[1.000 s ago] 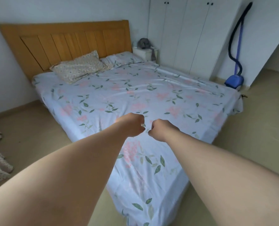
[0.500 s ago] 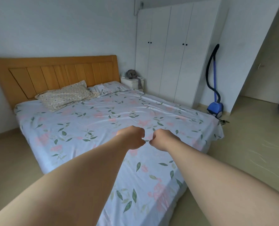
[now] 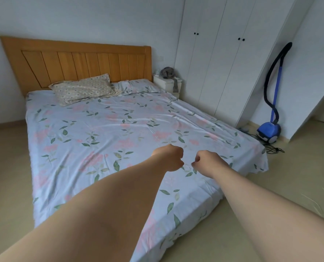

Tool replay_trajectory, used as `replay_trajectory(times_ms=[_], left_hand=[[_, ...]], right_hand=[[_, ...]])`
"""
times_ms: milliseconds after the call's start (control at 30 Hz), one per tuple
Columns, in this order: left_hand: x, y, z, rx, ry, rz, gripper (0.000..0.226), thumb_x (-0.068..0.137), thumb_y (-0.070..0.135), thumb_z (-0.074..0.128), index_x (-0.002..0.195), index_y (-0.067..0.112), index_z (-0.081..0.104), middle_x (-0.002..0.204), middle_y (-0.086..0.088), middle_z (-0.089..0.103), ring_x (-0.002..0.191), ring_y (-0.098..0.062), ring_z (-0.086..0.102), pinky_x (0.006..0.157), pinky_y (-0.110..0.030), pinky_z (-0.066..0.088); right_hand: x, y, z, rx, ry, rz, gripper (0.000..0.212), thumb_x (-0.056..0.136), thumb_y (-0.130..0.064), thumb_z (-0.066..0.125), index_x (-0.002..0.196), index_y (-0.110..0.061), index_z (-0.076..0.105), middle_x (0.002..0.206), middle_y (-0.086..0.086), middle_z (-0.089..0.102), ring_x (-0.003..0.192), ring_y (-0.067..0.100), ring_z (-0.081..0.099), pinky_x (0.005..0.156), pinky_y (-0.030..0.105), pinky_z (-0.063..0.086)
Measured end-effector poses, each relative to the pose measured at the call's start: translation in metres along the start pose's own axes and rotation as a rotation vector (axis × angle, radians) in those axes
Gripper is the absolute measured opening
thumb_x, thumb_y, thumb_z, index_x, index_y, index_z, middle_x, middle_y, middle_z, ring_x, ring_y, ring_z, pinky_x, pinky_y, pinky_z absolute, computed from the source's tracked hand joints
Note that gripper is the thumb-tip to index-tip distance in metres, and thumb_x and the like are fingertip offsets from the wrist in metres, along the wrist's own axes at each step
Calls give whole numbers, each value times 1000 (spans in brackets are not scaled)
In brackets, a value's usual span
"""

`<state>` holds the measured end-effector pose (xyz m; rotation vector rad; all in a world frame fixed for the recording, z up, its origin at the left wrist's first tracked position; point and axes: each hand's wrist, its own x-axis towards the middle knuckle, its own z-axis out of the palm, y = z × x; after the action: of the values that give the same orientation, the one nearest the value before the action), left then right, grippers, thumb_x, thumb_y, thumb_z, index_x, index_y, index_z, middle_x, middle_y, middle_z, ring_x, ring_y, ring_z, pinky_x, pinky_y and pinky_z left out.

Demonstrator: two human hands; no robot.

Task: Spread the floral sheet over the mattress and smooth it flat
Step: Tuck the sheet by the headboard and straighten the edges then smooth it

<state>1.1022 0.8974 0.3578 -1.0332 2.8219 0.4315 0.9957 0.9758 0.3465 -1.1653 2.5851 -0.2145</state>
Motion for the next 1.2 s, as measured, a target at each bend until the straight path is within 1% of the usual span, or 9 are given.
replay_trajectory(times_ms=[100,333,467,633,767,867,1067,1133,1200], left_hand=[[45,9,8,-2,5,-29,35,98,28,41,132,20,48,131,-6,51,114,-27,55,79,-30,43],[167,30,46,-118,-43,-51,35,98,26,43,132,21,49,131,-6,53,116,-27,55,82,-29,43],[225,42,64,-142,-88,-77,35,97,24,43,131,22,49,132,-5,54,115,-26,55,80,-28,43],[284,54,91,-184,-102,-155,35,97,22,43,130,23,50,134,-3,53,118,-26,54,87,-29,44],[338,67,129,-283,-104,-281,34,97,24,42,131,22,50,134,-4,53,120,-26,53,91,-32,45],[366,74,162,-377,-104,-428,33,96,21,42,128,21,52,131,-4,54,118,-27,53,88,-31,44],[405,96,241,-484,-173,-626,35,95,18,42,128,19,52,132,-6,53,119,-27,52,85,-31,41],[415,99,264,-469,-197,-656,35,96,18,41,130,20,50,134,-5,51,122,-27,50,88,-31,41],[428,97,291,-443,-219,-678,36,97,18,41,131,21,49,135,-5,50,123,-26,49,88,-31,41]], right_hand=[[38,20,-1,34,-19,-9,6,93,-22,47,94,-17,50,77,-3,49,81,22,51,71,30,41],[138,66,5,49,-68,16,12,92,-25,47,98,-16,53,100,4,57,89,23,53,79,31,45],[190,97,10,67,-115,38,20,94,-25,46,107,-14,55,96,3,53,87,22,51,75,30,42],[253,136,24,57,-195,5,10,93,-25,45,97,-17,51,93,1,52,86,22,52,72,28,41],[320,172,39,-18,-277,-79,19,95,-26,44,105,-13,54,93,1,51,87,22,51,73,29,41],[367,192,55,-78,-350,-181,23,95,-25,45,108,-11,56,97,3,52,89,23,50,74,29,41],[433,233,105,-191,-535,-345,11,92,-23,46,97,-15,51,101,5,52,87,24,48,70,28,38],[447,247,125,-207,-580,-386,17,92,-22,46,104,-13,53,110,7,54,90,25,50,71,29,38],[461,259,150,-258,-608,-425,26,93,-23,44,117,-14,52,123,8,51,102,27,52,77,32,41]])
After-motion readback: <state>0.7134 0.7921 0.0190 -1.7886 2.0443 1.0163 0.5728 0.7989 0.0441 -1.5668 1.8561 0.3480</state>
